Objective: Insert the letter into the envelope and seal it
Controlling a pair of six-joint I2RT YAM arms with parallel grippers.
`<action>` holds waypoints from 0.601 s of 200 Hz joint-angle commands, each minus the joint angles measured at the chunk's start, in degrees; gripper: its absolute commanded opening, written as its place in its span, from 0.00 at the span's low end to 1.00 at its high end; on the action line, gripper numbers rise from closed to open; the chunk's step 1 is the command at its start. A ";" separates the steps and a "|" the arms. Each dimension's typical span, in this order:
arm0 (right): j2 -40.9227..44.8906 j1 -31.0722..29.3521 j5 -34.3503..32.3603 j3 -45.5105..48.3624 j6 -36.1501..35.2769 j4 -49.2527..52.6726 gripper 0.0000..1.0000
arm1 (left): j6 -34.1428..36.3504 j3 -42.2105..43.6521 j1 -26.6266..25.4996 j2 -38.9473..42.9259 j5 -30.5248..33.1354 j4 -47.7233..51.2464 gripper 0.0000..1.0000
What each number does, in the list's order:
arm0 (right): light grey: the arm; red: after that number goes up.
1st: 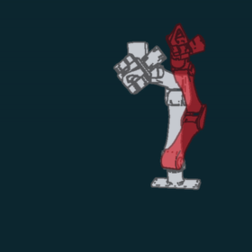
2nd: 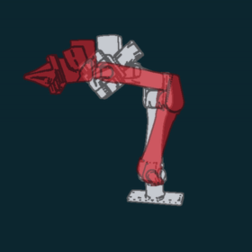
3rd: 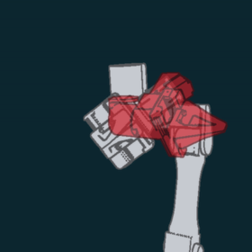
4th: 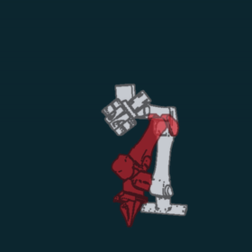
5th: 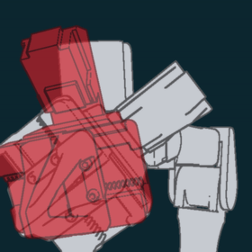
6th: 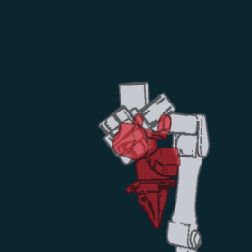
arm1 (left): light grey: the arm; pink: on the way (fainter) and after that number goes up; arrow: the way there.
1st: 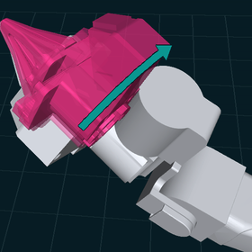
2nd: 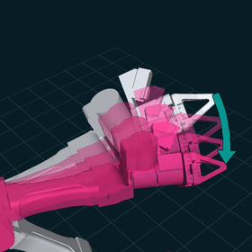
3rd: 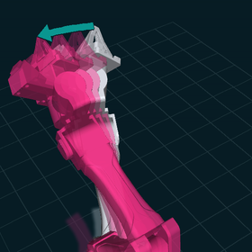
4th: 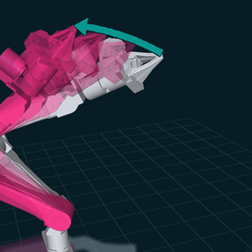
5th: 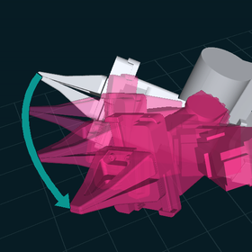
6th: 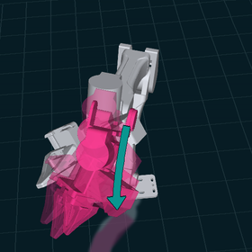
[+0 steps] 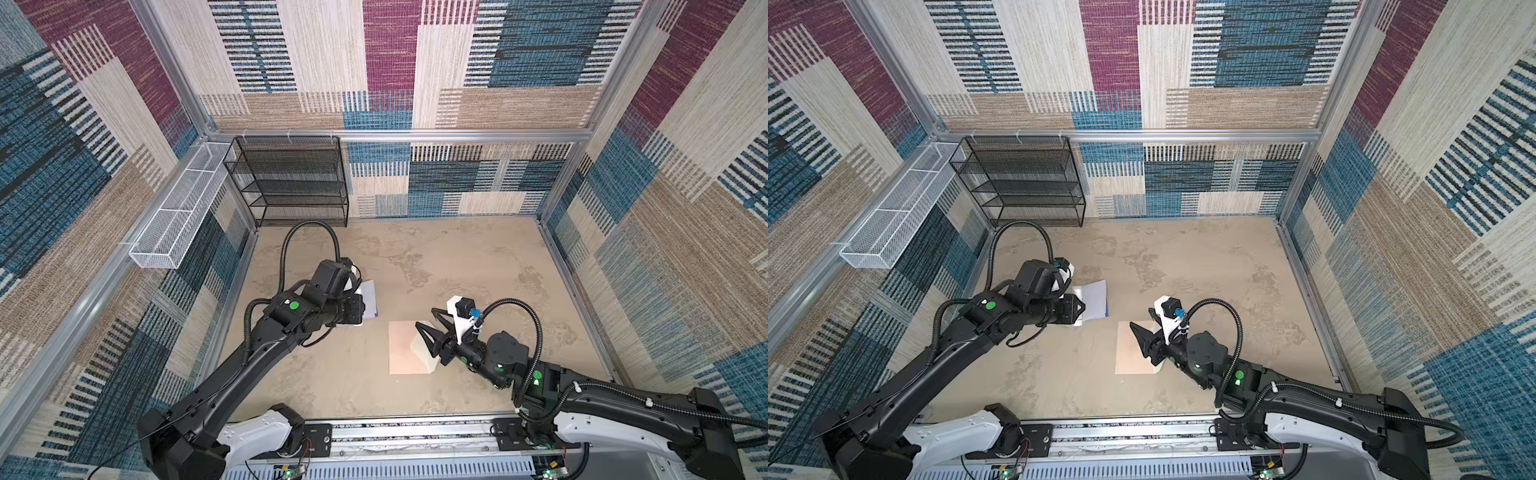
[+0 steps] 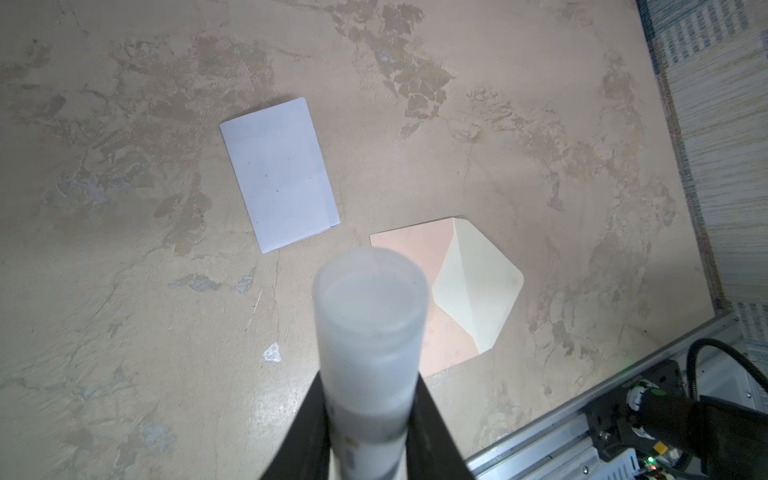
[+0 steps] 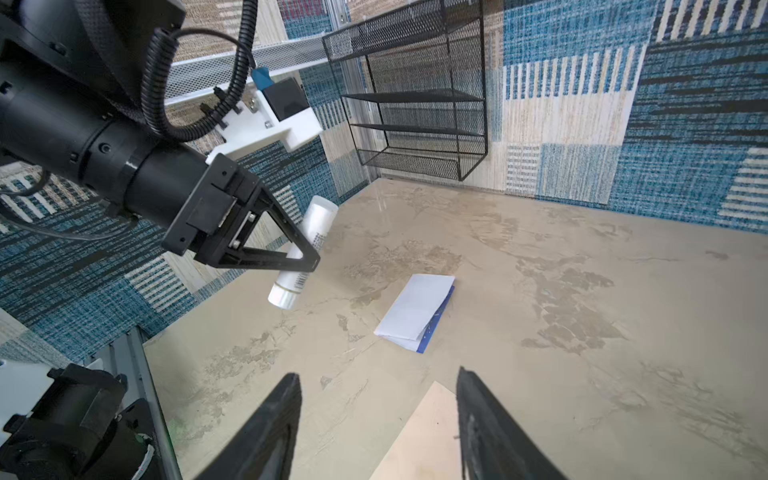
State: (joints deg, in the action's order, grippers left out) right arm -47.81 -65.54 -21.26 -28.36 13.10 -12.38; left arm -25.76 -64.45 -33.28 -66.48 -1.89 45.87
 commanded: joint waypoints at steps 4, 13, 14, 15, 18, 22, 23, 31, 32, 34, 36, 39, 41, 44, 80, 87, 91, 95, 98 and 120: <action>-0.11 0.23 -1.04 0.66 1.79 0.72 0.63 | 0.89 0.33 -0.03 -2.50 -0.03 1.43 0.14; -0.47 0.44 -0.89 0.84 1.91 0.37 0.63 | 0.83 0.68 -0.03 -3.73 0.06 2.30 0.14; -0.54 0.47 -0.85 0.85 1.96 0.36 0.63 | 0.81 0.79 -0.03 -3.78 0.05 2.34 0.14; -0.54 0.49 -0.83 0.85 1.95 0.30 0.63 | 0.76 0.89 0.01 -3.94 0.01 2.41 0.14; -0.61 0.50 -0.69 0.96 2.01 0.26 0.63 | 0.76 1.02 0.05 -4.27 -0.03 2.48 0.14; -0.94 0.58 -0.57 0.96 2.01 0.11 0.63 | 0.65 1.35 -0.03 -4.57 -0.05 2.51 0.14; -0.96 0.63 -0.51 0.95 2.06 0.09 0.63 | 0.63 1.43 -0.03 -4.64 -0.05 2.49 0.14; -1.48 0.84 -0.24 1.03 2.25 -0.09 0.63 | 0.50 2.18 -0.03 -5.20 -0.04 2.26 0.15; -1.57 0.89 -0.17 1.03 2.27 -0.10 0.63 | 0.52 2.29 0.01 -5.31 -0.04 2.23 0.15; -1.65 0.93 -0.12 1.03 2.30 -0.10 0.63 | 0.40 2.48 0.04 -5.43 -0.09 2.24 0.15; -1.75 1.00 0.03 1.03 2.41 -0.10 0.63 | 0.35 2.63 0.05 -5.62 -0.12 2.15 0.15; -1.96 1.10 0.18 0.98 2.43 -0.18 0.63 | 0.24 2.84 0.05 -5.88 -0.13 2.16 0.15; -2.07 1.15 0.28 0.95 2.49 -0.23 0.63 | 0.24 3.01 0.05 -5.99 -0.26 2.20 0.15; -2.26 1.26 0.40 0.95 2.48 -0.27 0.63 | 0.27 3.20 0.05 -6.40 -0.37 2.14 0.15; -4.05 1.99 1.82 1.11 3.04 -1.04 0.63 | -0.40 5.21 0.14 -12.36 -1.42 4.97 0.15; -4.24 2.15 2.00 1.28 3.14 -1.23 0.64 | -0.59 5.90 0.14 -13.25 -1.56 5.07 0.16; -4.37 2.23 2.16 1.38 3.22 -1.32 0.64 | -0.66 6.30 0.14 -13.87 -1.54 4.98 0.16; -4.48 2.30 2.25 1.43 3.37 -1.45 0.64 | -0.73 6.70 0.14 -14.33 -1.54 4.94 0.16; -4.48 2.33 2.36 1.50 3.46 -1.50 0.64 | -0.82 6.94 0.14 -14.65 -1.54 4.92 0.16; -4.93 2.61 2.92 1.73 3.90 -1.81 0.64 | -1.13 8.08 0.24 -17.20 -0.94 4.67 0.17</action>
State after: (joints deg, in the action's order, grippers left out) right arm -52.40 -63.18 -19.44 -26.83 15.79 -11.84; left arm -25.87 -57.19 -33.12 -81.73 -3.22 49.52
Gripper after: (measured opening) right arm 0.637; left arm 0.273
